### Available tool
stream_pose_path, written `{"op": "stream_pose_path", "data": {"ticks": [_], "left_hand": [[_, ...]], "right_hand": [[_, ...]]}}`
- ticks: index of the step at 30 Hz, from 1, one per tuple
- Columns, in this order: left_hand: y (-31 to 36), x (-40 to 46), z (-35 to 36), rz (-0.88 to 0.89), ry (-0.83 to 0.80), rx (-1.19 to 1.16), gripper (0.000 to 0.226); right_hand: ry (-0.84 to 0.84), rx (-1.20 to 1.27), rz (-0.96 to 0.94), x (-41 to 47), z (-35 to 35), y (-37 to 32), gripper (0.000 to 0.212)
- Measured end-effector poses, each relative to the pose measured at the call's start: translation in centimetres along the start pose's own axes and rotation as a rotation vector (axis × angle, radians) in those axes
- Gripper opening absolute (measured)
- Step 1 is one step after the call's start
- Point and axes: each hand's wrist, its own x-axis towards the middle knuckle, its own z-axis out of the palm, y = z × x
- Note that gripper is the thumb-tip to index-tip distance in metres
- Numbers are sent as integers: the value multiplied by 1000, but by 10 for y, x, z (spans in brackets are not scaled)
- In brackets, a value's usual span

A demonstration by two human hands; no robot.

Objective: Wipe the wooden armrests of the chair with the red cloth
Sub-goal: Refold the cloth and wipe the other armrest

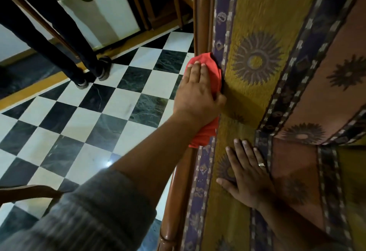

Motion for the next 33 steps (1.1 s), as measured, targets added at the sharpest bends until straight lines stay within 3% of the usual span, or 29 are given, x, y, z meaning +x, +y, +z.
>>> {"op": "stream_pose_path", "data": {"ticks": [4, 11, 18, 26, 33], "left_hand": [[8, -5, 9, -51, 33, -27, 84], [-15, 12, -3, 189, -49, 119, 89], [9, 3, 9, -41, 37, 1, 87], [-15, -20, 7, 200, -27, 65, 71], [-19, -2, -3, 286, -107, 242, 80]], "right_hand": [[5, 1, 0, 1, 1, 1, 99], [28, 7, -7, 1, 4, 2, 98], [6, 9, 6, 1, 5, 2, 99], [7, 7, 6, 2, 6, 2, 100], [15, 16, 3, 1, 8, 2, 99]]}}
